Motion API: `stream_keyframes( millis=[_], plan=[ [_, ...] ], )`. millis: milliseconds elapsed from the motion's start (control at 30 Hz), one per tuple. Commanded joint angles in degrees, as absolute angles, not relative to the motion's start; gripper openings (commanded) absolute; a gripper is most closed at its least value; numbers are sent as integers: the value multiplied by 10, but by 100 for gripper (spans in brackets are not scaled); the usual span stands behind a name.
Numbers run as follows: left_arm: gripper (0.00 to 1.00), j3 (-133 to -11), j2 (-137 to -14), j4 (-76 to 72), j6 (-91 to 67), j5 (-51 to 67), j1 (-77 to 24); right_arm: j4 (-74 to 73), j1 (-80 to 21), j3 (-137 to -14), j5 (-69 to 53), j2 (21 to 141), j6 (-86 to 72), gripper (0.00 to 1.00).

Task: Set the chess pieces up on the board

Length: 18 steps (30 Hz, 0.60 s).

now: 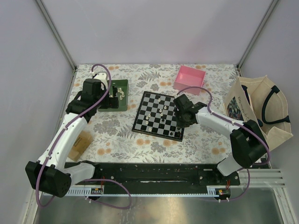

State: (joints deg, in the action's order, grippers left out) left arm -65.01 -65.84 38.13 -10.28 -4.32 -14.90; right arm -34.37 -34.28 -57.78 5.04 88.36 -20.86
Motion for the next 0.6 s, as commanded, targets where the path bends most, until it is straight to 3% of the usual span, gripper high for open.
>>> stream_keyframes(
  millis=[0, 567],
  plan=[
    [99, -661, -658, 379, -94, -37, -149, -330, -339, -567, 50, 882, -217, 0],
    [99, -662, -661, 380, -94, -32, -150, -297, -339, -553, 69, 886, -228, 0]
  ],
)
